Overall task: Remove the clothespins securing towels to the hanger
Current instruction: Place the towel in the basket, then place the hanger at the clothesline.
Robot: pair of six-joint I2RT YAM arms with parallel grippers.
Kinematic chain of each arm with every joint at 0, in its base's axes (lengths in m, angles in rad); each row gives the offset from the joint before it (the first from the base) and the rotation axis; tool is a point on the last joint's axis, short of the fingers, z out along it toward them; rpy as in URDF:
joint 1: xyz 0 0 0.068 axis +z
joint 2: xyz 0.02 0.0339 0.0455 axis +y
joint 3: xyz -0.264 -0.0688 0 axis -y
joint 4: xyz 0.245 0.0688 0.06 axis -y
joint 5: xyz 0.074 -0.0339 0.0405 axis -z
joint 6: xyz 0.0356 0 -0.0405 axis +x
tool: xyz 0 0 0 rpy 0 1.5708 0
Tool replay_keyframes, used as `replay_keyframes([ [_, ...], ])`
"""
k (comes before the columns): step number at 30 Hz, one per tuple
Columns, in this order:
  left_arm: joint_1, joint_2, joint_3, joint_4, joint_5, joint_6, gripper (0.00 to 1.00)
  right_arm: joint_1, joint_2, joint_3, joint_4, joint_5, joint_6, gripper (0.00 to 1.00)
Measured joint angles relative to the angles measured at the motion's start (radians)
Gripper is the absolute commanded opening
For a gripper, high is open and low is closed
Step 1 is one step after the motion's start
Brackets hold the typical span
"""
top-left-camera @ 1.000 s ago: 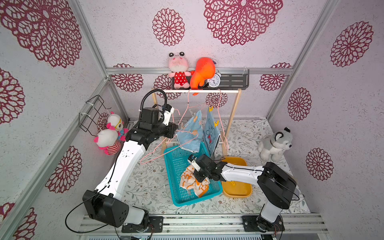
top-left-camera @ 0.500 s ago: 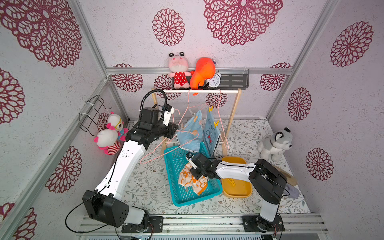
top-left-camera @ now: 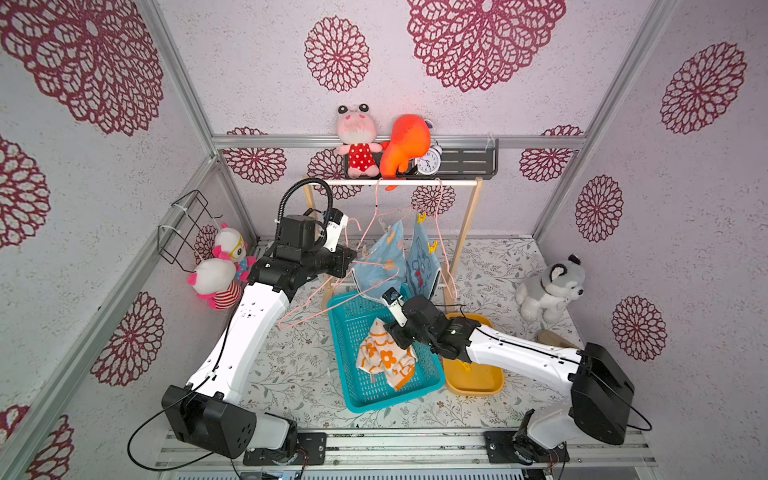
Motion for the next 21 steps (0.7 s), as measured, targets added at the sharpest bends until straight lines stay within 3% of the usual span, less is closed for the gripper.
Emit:
replay_keyframes([
  [11,-0.04,-0.099,0.149,-0.069,0.001,0.006,0.0,-0.008,-0.219,-0.097,-0.056,0.071,-0.011,0.54],
  [21,-0.04,-0.269,0.255,-0.135,-0.164,0.05,0.0,-0.084,-0.391,-0.16,-0.055,0.062,-0.026,0.53],
])
